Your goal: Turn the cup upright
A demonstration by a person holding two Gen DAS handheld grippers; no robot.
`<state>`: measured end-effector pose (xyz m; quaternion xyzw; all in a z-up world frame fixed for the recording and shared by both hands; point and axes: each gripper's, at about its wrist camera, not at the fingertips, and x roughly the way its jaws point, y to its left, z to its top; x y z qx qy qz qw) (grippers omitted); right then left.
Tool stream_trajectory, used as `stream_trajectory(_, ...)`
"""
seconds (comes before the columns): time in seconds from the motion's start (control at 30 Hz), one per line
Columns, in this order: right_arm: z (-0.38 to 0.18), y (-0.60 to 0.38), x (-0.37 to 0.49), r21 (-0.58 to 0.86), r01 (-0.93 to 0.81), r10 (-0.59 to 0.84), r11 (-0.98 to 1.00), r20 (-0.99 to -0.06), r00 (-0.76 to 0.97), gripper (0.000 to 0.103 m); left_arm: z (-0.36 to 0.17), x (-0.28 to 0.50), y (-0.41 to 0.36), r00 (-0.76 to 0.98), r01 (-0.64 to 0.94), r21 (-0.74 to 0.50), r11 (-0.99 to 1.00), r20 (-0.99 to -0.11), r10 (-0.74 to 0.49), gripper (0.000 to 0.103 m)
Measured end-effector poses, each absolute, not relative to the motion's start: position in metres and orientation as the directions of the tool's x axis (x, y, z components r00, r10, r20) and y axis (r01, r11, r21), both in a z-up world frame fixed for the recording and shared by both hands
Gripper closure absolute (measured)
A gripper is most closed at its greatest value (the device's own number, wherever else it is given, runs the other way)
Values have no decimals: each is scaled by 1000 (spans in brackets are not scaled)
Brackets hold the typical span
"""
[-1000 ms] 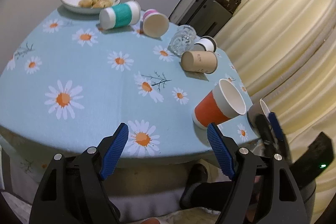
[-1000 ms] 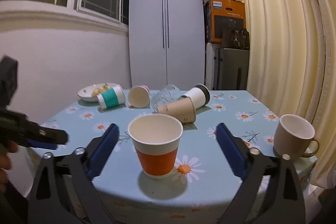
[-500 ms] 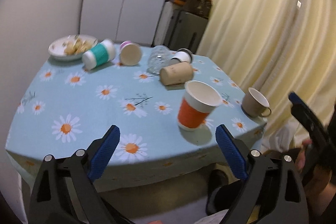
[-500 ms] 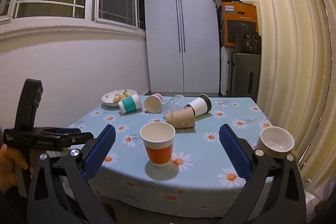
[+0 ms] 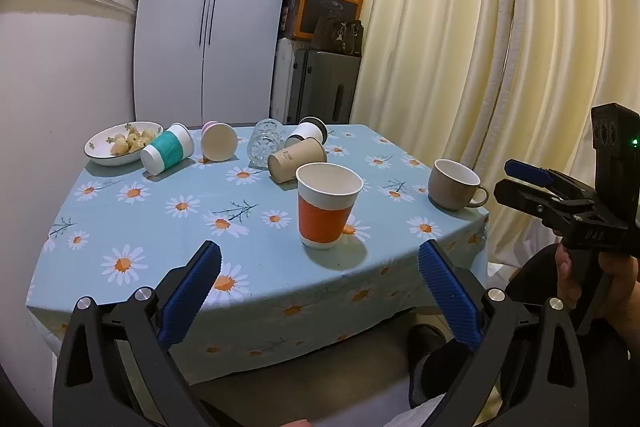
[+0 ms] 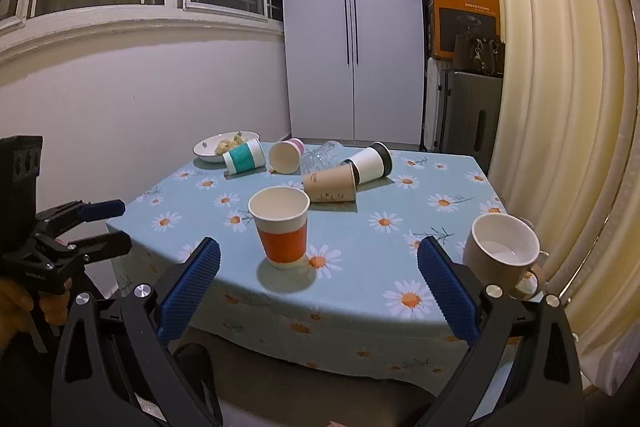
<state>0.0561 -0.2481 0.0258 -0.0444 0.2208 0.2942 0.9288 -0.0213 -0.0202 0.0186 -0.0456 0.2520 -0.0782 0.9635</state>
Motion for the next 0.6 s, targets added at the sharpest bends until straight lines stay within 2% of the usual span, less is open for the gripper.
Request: stream_trajectory(0.6,20,-244,59,47,-537,498,842,-447,742,5,13,-25,-23,859,102,-121,987,-491,-148,7)
